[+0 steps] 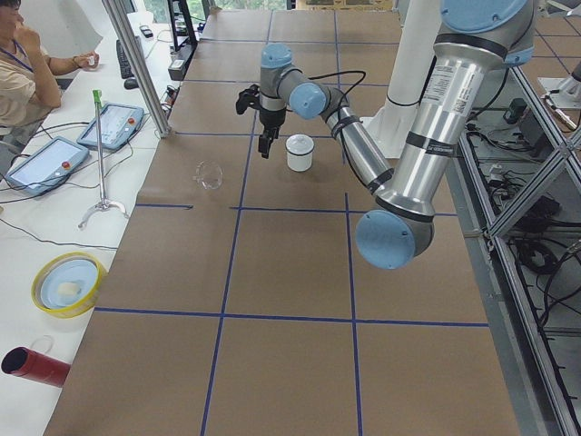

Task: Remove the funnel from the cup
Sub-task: 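Open the left gripper and pull the left arm back away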

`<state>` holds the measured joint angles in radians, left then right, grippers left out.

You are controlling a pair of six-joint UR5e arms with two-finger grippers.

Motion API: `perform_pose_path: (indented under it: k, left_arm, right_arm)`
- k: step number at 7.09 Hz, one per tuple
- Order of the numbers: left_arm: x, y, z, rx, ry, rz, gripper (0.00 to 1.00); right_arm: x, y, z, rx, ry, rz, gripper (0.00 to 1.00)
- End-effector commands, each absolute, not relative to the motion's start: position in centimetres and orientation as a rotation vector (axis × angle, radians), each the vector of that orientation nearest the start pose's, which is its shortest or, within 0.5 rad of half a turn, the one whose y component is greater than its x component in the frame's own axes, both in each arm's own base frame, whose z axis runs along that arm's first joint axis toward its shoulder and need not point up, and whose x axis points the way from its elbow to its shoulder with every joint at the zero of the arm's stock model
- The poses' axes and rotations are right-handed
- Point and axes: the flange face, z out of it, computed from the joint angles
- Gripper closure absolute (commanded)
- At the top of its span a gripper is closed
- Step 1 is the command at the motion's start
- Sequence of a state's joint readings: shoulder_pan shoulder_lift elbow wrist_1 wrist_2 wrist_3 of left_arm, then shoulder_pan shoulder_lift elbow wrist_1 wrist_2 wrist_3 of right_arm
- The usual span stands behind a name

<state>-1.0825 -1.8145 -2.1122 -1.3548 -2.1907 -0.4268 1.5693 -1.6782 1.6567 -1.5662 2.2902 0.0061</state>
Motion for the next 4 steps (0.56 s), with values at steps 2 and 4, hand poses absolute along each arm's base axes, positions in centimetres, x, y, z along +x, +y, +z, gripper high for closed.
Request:
perform_pose_path:
  k: [2,4]
  left_arm:
    - [1.9,-50.2,54.3,0.059,0.762,0.329,0.0]
    - [-6.4,-49.4,63.1,0.014,0.76,0.296,0.0]
  right_arm:
    - [6.7,-44.5,67.0,-0.019,-0.719,0.01,0.0]
    - [6.7,-44.5,67.0,-0.019,-0.719,0.01,0.0]
